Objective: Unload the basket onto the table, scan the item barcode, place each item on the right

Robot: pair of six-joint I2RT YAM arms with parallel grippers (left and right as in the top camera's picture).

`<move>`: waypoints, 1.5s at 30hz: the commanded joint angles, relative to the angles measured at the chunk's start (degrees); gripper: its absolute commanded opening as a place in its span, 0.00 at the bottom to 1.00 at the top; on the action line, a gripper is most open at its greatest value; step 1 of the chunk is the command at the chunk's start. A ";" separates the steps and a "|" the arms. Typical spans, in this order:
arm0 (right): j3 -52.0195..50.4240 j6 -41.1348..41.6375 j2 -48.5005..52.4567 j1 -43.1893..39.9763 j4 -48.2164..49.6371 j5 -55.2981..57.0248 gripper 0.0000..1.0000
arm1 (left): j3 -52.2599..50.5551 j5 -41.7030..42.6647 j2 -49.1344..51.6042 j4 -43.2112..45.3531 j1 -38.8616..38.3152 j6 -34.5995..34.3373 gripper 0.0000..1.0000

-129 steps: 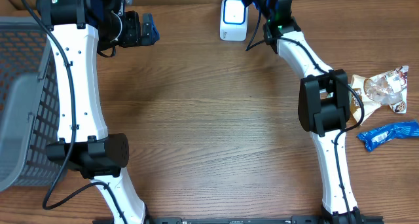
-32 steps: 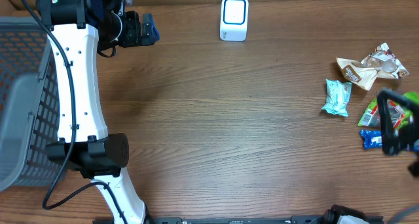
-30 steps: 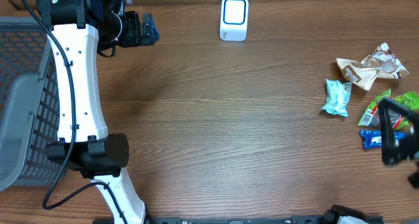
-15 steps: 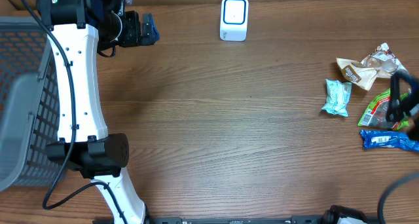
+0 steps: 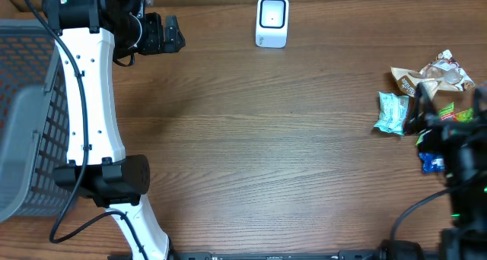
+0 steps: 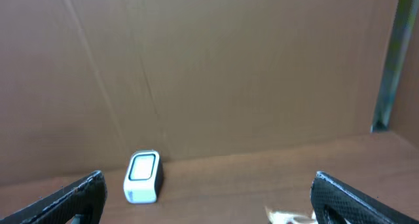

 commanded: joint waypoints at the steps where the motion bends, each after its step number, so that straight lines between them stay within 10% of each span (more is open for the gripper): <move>1: -13.66 -0.28 -6.62 1.38 7.93 1.11 1.00 | -0.13 -0.13 -0.28 0.11 -0.39 -0.83 1.00; 14: -46.23 -0.28 -30.03 5.70 23.52 2.82 1.00 | -0.13 -0.11 -0.28 0.11 -0.39 -0.83 1.00; 45: -49.53 -0.26 -32.35 5.75 17.53 4.09 1.00 | -0.13 -0.11 -0.28 0.11 -0.39 -0.83 1.00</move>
